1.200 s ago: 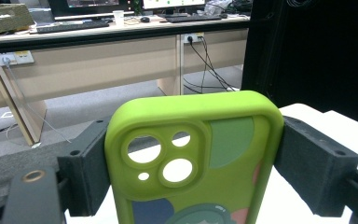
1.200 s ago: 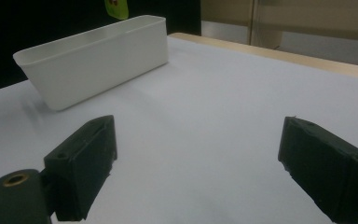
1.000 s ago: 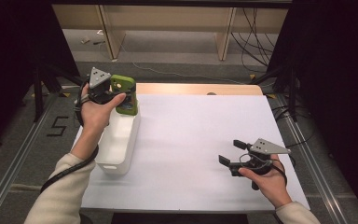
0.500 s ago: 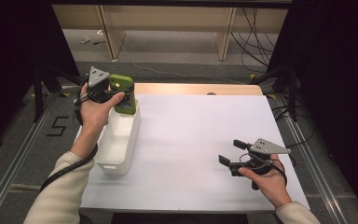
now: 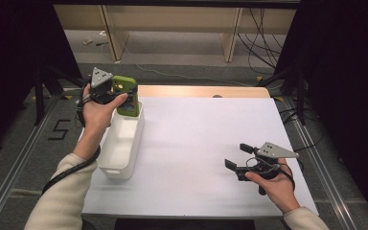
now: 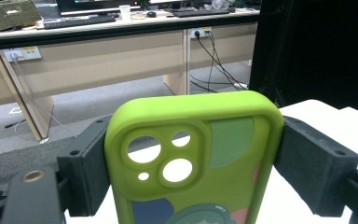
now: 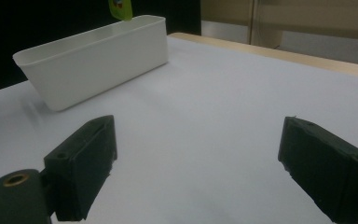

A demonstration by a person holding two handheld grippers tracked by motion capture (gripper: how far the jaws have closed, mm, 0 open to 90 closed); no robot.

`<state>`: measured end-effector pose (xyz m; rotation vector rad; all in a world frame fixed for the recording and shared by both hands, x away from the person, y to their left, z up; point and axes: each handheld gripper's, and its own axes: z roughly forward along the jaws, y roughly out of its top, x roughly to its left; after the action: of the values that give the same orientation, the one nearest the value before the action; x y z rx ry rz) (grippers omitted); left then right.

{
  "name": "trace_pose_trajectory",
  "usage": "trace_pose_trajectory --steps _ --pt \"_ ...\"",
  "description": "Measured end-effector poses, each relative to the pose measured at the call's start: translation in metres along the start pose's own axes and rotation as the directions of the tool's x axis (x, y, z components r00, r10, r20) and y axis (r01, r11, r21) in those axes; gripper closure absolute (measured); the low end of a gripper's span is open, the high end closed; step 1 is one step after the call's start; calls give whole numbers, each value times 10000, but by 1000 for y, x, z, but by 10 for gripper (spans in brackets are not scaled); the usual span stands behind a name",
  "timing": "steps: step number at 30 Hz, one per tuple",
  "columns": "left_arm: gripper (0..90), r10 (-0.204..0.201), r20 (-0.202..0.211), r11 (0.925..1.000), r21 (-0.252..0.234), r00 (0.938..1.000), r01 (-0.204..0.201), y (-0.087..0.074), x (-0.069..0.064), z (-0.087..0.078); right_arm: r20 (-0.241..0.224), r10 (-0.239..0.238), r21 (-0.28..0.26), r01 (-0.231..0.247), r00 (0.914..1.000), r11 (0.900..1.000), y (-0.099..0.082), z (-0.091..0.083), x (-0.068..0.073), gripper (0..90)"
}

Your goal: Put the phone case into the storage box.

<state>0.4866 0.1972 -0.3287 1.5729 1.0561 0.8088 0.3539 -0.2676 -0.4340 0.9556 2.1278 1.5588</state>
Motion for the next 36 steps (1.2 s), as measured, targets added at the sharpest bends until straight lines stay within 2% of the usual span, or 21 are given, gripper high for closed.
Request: trace_pose_trajectory --steps 36 --pt "175 -69 -177 9997 223 9998 73 -2 9 11 2 17 16 -17 10000 10000 0 0 0 126"
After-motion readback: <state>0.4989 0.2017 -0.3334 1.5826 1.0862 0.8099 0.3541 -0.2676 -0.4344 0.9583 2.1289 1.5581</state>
